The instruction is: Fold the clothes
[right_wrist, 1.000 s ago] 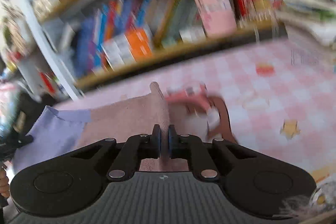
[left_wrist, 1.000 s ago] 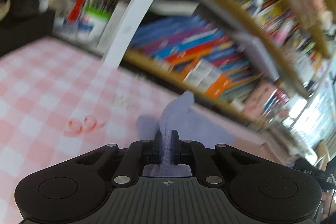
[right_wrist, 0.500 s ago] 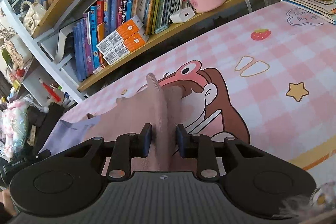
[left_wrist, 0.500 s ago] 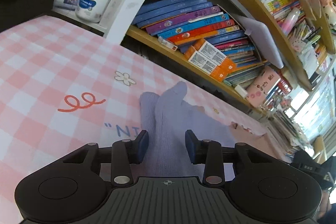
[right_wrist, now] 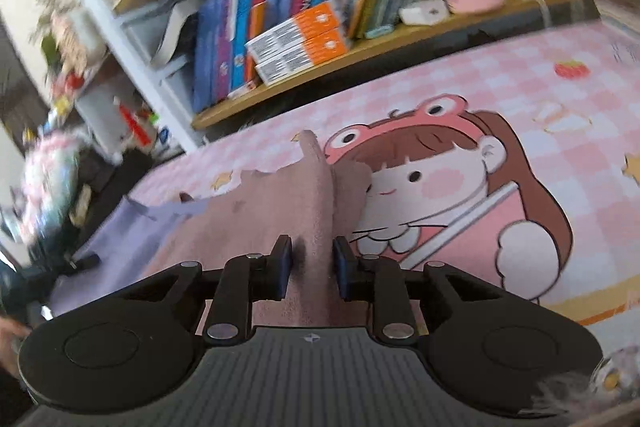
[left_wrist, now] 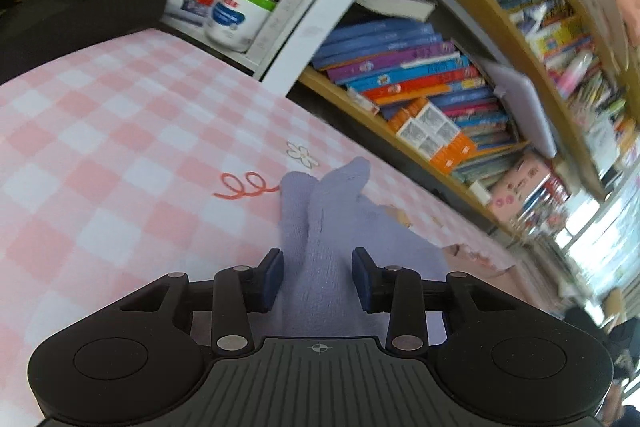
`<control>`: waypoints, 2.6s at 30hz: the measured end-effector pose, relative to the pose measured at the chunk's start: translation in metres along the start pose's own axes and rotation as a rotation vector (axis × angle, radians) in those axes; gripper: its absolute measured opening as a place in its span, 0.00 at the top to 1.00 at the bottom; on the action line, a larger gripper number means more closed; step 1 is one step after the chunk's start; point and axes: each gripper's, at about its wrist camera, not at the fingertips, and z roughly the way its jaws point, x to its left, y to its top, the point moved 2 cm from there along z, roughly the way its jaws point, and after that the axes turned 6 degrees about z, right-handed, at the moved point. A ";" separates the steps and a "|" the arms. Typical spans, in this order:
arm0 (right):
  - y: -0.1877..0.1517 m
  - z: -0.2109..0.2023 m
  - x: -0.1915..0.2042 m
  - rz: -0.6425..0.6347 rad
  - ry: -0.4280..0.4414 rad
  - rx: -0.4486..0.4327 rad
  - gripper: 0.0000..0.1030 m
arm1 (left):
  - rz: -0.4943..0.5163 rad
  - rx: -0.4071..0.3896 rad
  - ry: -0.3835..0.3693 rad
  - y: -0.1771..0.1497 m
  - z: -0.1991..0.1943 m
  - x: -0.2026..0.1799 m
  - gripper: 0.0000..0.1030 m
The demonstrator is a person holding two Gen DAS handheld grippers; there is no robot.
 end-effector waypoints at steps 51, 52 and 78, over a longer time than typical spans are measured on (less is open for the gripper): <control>-0.027 -0.044 0.022 -0.290 -0.037 -0.126 0.10 | -0.042 0.059 0.358 -0.062 -0.077 -0.068 0.00; -0.027 -0.044 0.022 -0.288 -0.039 -0.124 0.10 | -0.062 0.053 0.353 -0.061 -0.077 -0.067 0.00; -0.011 -0.015 0.033 -0.757 0.139 0.158 0.04 | -0.373 -0.053 0.244 -0.056 -0.070 -0.047 0.00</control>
